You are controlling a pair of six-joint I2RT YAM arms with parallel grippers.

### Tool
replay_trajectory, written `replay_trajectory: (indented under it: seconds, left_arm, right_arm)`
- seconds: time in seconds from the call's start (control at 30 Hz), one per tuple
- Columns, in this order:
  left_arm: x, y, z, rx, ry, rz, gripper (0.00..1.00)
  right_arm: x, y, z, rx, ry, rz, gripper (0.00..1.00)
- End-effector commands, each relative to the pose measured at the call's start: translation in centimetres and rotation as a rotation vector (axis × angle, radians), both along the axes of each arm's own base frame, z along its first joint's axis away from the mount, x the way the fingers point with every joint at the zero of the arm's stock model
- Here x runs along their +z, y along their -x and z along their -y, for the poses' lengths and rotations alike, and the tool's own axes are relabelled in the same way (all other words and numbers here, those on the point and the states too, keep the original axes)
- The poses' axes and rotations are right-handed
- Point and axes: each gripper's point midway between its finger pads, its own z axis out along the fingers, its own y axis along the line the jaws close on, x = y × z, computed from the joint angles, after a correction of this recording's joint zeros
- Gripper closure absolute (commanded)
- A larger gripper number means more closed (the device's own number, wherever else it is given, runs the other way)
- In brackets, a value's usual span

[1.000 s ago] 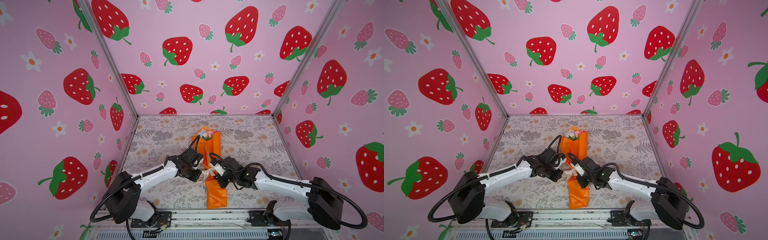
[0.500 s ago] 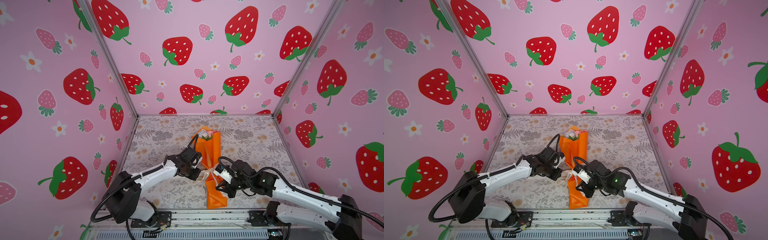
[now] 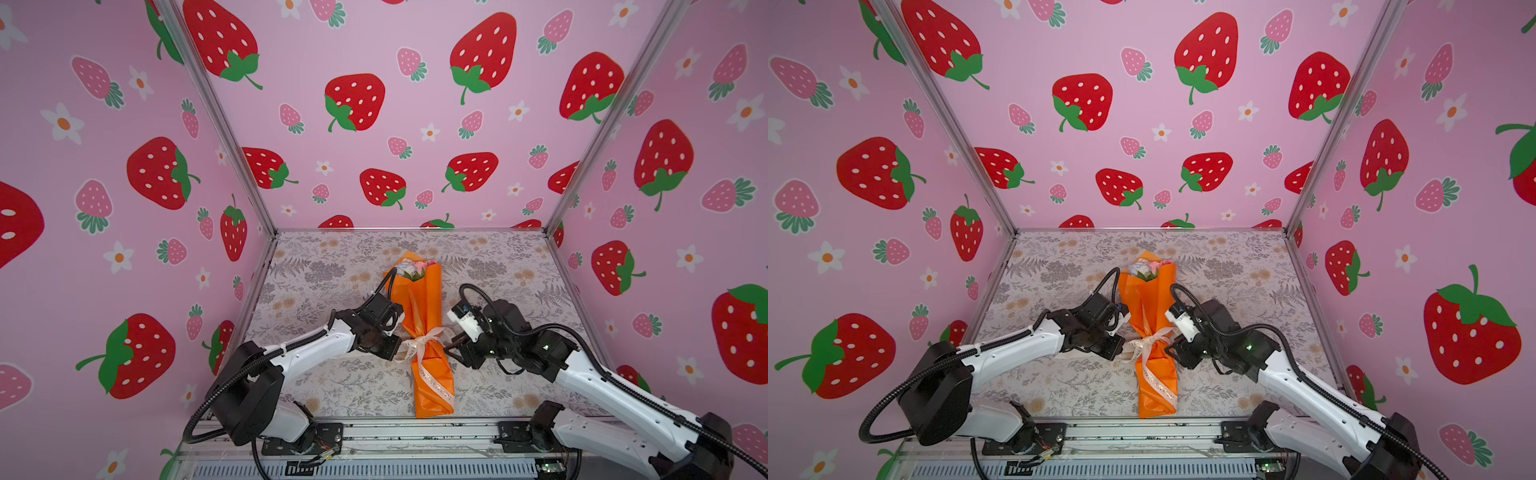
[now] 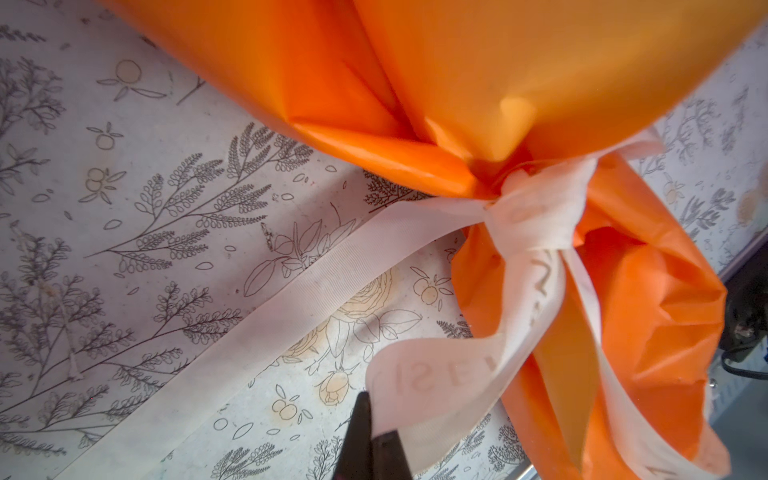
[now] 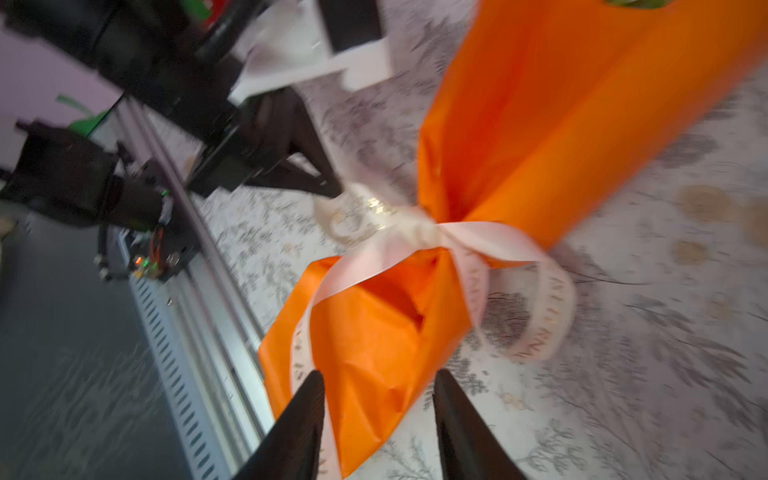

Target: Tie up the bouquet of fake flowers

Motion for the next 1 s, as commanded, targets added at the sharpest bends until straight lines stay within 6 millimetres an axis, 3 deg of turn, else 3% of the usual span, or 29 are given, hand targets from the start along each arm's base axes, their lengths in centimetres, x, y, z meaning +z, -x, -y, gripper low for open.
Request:
replay_trajectory:
  seconds: [0.0, 0.17, 0.3, 0.43, 0.67, 0.83, 0.97]
  left_arm:
    - [0.3, 0.0, 0.3, -0.015, 0.012, -0.007, 1.00]
    - [0.2, 0.1, 0.2, -0.021, 0.005, -0.010, 1.00]
    - [0.1, 0.1, 0.2, -0.017, 0.008, -0.011, 1.00]
    - [0.0, 0.1, 0.3, -0.014, 0.009, -0.017, 1.00]
    - [0.2, 0.0, 0.5, -0.021, 0.017, -0.014, 1.00]
    - [0.3, 0.0, 0.6, -0.021, 0.022, -0.016, 1.00]
    - [0.2, 0.0, 0.6, -0.020, 0.025, -0.019, 1.00]
  right_arm:
    - [-1.5, -3.9, 1.8, -0.071, 0.075, 0.108, 0.58]
    - [-4.7, -4.7, 0.1, 0.329, 0.279, 0.306, 0.60]
    - [-6.2, -4.9, -1.0, 0.511, 0.325, 0.448, 0.58]
    - [-6.1, -5.3, -2.4, 0.580, 0.302, 0.617, 0.54]
    - [-7.7, -4.8, -4.0, 0.697, 0.329, 0.682, 0.54]
    - [-9.2, -4.8, -4.2, 0.733, 0.353, 0.679, 0.57]
    - [-9.8, -4.7, -4.4, 0.739, 0.363, 0.681, 0.65]
